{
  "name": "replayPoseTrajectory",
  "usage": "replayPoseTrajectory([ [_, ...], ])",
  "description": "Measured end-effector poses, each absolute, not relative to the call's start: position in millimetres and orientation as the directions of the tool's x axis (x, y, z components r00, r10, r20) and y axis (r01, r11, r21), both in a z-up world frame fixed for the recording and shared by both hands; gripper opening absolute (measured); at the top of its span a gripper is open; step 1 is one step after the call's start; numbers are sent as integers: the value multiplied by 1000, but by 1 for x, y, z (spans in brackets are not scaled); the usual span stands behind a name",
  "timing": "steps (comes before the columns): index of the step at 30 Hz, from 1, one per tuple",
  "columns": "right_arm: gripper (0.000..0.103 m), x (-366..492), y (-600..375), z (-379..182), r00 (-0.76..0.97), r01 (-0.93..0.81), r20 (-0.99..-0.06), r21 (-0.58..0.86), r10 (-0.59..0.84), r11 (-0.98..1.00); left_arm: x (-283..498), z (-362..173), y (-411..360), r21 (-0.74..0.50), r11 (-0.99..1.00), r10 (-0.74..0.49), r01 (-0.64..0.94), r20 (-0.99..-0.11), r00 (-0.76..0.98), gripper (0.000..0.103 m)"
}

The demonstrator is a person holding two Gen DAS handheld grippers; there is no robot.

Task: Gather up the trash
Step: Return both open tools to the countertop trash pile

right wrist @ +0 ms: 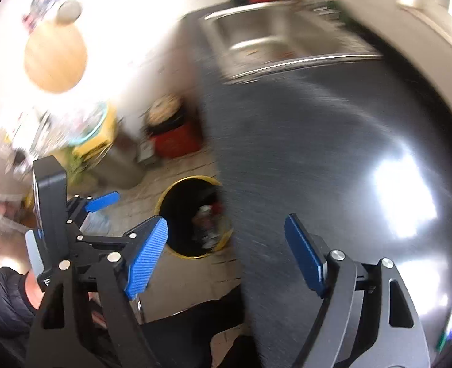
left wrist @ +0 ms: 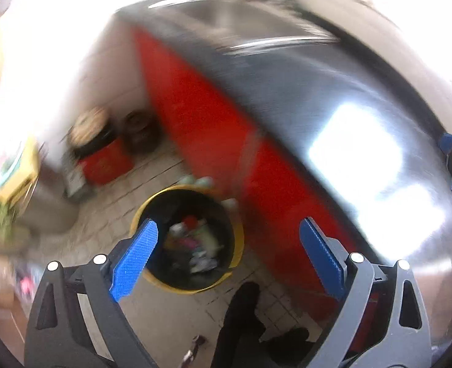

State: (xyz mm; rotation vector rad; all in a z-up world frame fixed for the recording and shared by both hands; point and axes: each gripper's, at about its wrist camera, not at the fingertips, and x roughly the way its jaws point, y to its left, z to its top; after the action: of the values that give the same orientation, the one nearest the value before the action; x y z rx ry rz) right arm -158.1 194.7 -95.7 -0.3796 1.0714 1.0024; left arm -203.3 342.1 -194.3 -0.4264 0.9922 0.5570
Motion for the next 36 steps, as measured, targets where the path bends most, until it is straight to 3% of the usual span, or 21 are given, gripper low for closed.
replayPoseTrajectory([
  [9,77,-122,-10,-61,402,-539,-819,150,409,829,-74,-149,187,-86,986,8,-141,-827,562,91],
  [15,77,-133,-135,-64,504,-317,-806,162,310,935,-38,-141,71,-72,988,-134,133,-824,551,91],
  [19,77,-141,-187,-75,519,-222,-808,186,278,957,-33,-145,11,-13,962,-164,274,-829,534,91],
  [25,77,-138,-221,-87,516,-186,-809,214,281,959,-27,-146,-12,7,947,-171,321,-836,521,91],
  [36,77,-89,-260,-100,506,-204,-823,177,259,963,54,-166,-48,-67,980,-144,190,-892,428,91],
])
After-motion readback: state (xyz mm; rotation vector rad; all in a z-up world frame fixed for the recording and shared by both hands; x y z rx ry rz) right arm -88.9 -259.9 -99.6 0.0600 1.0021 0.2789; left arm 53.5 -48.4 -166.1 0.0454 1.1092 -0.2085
